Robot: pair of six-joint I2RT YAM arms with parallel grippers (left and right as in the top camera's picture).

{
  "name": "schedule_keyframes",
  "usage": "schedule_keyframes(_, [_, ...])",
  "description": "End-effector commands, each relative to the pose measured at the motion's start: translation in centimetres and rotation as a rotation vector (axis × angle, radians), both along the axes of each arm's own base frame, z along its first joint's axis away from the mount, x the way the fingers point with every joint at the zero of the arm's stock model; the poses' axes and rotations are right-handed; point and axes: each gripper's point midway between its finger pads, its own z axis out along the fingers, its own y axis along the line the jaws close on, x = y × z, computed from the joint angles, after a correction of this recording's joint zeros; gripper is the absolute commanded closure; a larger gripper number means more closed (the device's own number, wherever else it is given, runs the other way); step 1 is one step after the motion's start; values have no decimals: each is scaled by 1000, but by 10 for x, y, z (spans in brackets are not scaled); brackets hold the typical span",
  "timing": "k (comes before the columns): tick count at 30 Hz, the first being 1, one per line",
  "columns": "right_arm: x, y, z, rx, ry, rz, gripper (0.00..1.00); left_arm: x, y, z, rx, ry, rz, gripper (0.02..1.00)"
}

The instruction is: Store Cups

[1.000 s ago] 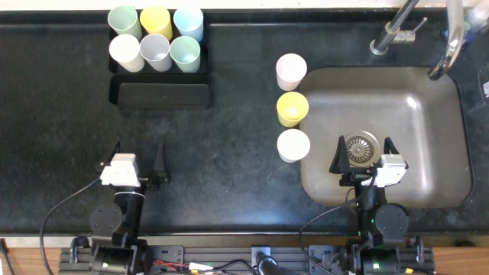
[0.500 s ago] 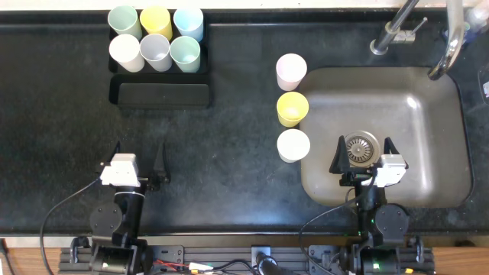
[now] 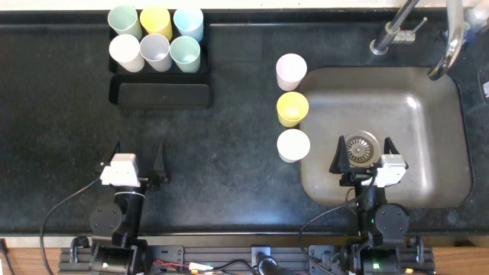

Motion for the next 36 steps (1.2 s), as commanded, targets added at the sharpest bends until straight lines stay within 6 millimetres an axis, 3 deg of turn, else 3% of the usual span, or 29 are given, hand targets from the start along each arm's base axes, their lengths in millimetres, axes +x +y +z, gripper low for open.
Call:
schedule_keyframes(1, [0,-1,-3,4,-1,-3,7,0,0,1,15,-8,-4,20])
schedule_keyframes(4, [0,-1,-3,4,-1,-3,3,-1,-3,1,12,-6,-20,20])
schedule_keyframes(7, [0,-1,-3,4,-1,-3,7,-3,-24,3,-39,10,-141,20])
schedule_keyframes(10, [0,-1,-3,4,-1,-3,7,2,-40,20,-220,99,-211,20])
schedule_keyframes(12, [0,-1,-3,4,-1,-3,5,18,-48,41,-339,202,-219,20])
schedule_keyframes(14, [0,-1,-3,4,-1,-3,3,47,-56,62,-410,326,-219,20])
schedule_keyframes(18, [0,-1,-3,4,-1,-3,3,127,-76,109,-426,570,-219,20])
schedule_keyframes(20, [0,-1,-3,4,-1,-3,5,176,-98,133,-386,645,-246,20])
schedule_keyframes(23, [0,-1,-3,4,-1,-3,7,231,-155,150,-259,696,-359,20])
schedule_keyframes(26, [0,-1,-3,4,-1,-3,3,261,-217,133,-185,747,-408,20])
schedule_keyframes(29, [0,-1,-3,4,-1,-3,7,263,-261,88,-152,856,-392,20])
schedule_keyframes(33, [0,-1,-3,4,-1,-3,5,245,-282,34,-149,1021,-344,20])
schedule_keyframes(36, [0,-1,-3,4,-1,-3,5,235,-283,13,-150,1100,-311,20])
